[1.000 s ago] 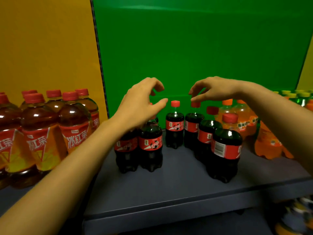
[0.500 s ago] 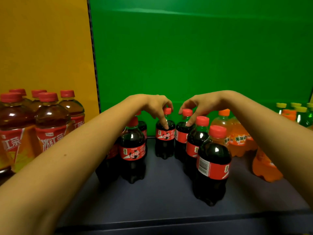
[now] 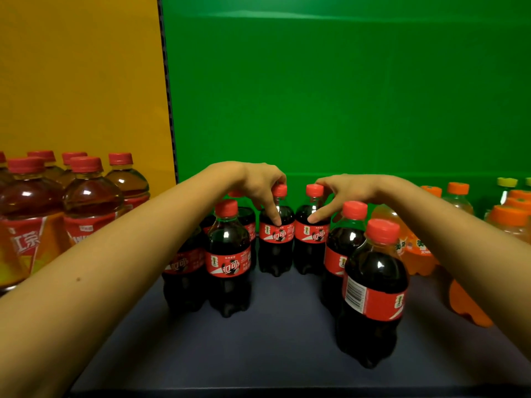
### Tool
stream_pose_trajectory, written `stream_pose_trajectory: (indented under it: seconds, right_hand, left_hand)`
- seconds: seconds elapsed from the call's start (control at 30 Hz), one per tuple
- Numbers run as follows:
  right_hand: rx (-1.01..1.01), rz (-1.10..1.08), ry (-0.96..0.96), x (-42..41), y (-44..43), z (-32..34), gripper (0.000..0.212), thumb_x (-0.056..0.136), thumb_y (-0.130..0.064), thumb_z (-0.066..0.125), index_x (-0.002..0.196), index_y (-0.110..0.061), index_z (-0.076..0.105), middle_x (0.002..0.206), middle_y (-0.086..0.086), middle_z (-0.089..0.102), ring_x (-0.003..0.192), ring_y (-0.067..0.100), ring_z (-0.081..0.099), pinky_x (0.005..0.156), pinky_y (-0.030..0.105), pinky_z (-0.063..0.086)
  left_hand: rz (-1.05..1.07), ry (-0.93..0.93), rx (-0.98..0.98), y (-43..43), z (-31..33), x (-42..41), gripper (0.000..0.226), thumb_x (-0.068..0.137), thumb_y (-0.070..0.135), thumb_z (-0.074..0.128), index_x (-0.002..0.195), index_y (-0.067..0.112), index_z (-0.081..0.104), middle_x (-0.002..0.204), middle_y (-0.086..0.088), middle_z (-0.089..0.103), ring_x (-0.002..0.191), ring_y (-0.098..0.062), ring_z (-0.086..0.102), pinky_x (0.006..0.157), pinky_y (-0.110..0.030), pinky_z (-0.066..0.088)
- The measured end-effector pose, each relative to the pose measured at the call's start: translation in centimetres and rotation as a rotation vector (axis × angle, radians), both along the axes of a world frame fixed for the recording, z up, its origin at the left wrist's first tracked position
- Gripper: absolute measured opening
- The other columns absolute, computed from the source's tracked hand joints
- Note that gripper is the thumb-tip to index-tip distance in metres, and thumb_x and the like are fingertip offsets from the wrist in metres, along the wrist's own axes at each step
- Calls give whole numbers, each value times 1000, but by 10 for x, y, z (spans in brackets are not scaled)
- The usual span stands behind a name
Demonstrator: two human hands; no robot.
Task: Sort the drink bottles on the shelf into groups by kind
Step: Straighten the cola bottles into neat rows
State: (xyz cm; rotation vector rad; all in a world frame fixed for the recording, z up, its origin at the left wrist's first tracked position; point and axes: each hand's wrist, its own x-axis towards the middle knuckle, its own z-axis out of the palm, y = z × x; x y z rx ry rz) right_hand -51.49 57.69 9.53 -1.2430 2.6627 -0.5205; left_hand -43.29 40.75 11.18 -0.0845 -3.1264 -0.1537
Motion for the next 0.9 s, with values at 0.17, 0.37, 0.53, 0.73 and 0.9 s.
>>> stream_pose_trajectory:
  seconds: [0.17,0.37,0.53,0.73,0.9]
  right_hand:
    - [-18,-4,42,0,1,-5,60,70,-40,76,116,-11,52,116,10,61,107,28,59,94,45,48]
    - [-206,-46,76,9,31,-9,43,94,-33,47,130,-9,46,134,5,49,119,16,48,101,28,36]
    - [-797,-80,-13,40,81,-27,18,98,-19,38,103,-17,55,115,5,58,89,5,58,87,27,49]
    - [-941,-31,-127,107,108,-79,63,53,-87,50,92,-38,58,92,-14,65,87,0,61,74,14,49]
    - [-800,-85,-176,136,104,-114,72,52,-50,79,111,-44,38,107,-32,55,102,-16,53,78,3,44]
  left_hand:
    - [19,-15,13,1,0,-1,42,63,27,83,79,18,46,74,5,49,65,-14,48,54,-25,37]
    - [14,198,-189,9,5,16,76,70,35,77,131,6,42,133,-11,49,121,-27,46,100,-31,37]
    - [-215,695,368,47,-6,62,31,83,23,66,109,8,58,109,-5,63,99,-18,60,85,-26,47]
    - [-209,505,615,84,-63,56,36,94,26,48,127,9,46,129,-6,54,116,-17,52,102,-33,40]
    - [-168,403,929,94,-95,42,30,98,31,36,119,18,53,119,5,60,110,-3,53,102,-24,37]
